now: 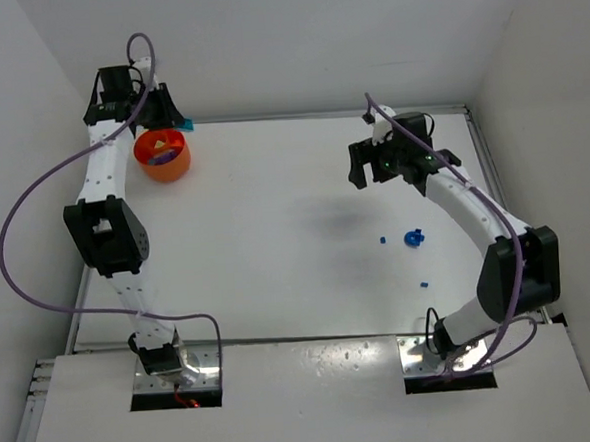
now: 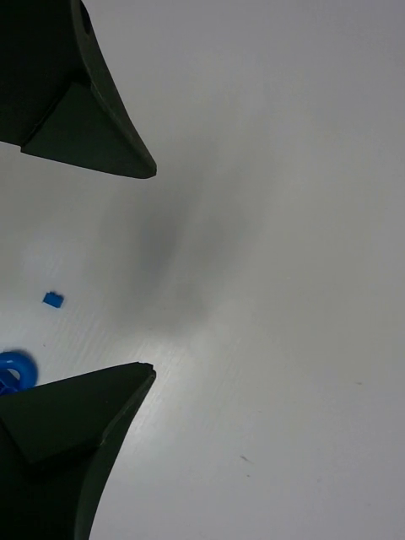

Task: Sort the legos into containers by color

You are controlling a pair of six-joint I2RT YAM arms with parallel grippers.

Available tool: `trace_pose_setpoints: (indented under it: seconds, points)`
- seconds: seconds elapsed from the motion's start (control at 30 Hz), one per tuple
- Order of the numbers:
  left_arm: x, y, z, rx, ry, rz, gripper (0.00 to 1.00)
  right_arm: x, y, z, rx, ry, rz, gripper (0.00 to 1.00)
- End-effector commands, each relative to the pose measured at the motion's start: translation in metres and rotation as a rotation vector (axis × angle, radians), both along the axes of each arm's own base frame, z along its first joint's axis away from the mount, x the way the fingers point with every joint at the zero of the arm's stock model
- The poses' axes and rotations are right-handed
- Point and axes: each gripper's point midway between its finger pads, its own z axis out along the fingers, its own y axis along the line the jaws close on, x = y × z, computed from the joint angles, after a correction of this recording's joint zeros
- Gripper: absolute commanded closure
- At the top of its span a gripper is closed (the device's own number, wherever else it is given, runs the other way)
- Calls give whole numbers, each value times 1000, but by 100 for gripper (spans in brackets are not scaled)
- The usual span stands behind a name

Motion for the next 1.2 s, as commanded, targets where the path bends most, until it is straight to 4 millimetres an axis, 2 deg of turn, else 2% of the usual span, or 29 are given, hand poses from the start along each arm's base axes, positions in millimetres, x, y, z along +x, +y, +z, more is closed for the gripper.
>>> trace_pose_setpoints:
  seconds: [0.0, 0.03, 0.07, 0.1, 0.13, 0.17, 0.2, 0.23, 0.3, 0.4, 0.5, 0.57, 0.77, 0.93, 1.0, 1.1, 1.17]
  points:
    - [-3, 118, -6, 268, 83, 389, 100, 4, -8, -5, 60, 120, -58, 10]
    - [-4, 136, -4, 293, 84, 457, 100, 7, -18, -8, 50, 142, -77, 10]
    - [-7, 148, -4, 310, 89, 494, 100, 15, -19, -8, 48, 159, -74, 10]
    - [-10, 164, 1, 340, 85, 529, 100, 9, -22, -15, 39, 213, -64, 9]
    - [-11, 172, 8, 366, 76, 568, 100, 10, -26, -17, 20, 231, -44, 9]
    - [-13, 183, 3, 384, 90, 586, 98, 16, -25, -9, 32, 228, -25, 9]
    - [-16, 195, 7, 389, 84, 613, 97, 13, -29, -20, 30, 293, -24, 9]
    - [-17, 201, 2, 396, 97, 615, 95, 16, -25, -12, 61, 292, 9, 9]
    - [-16, 210, -8, 384, 113, 617, 92, 16, -24, -12, 89, 310, 23, 9]
    - [-9, 212, -24, 363, 132, 595, 91, 22, -20, -12, 130, 310, 26, 9]
    - [-1, 203, -27, 317, 120, 552, 91, 24, -20, -9, 162, 310, 18, 9]
    - [5, 195, -43, 303, 144, 521, 91, 21, -22, -11, 179, 326, 13, 7]
    - [14, 177, -65, 265, 174, 464, 91, 19, -20, -9, 193, 316, 15, 7]
    - [23, 172, -76, 223, 172, 444, 90, 15, -24, -12, 194, 326, 5, 7]
    - [27, 163, -77, 208, 167, 416, 90, 15, -24, -12, 194, 326, 5, 6]
    - [30, 164, -72, 210, 149, 418, 89, 15, -25, -15, 188, 323, 11, 6]
    - [32, 159, -79, 210, 158, 408, 88, 16, -26, -16, 182, 322, 5, 6]
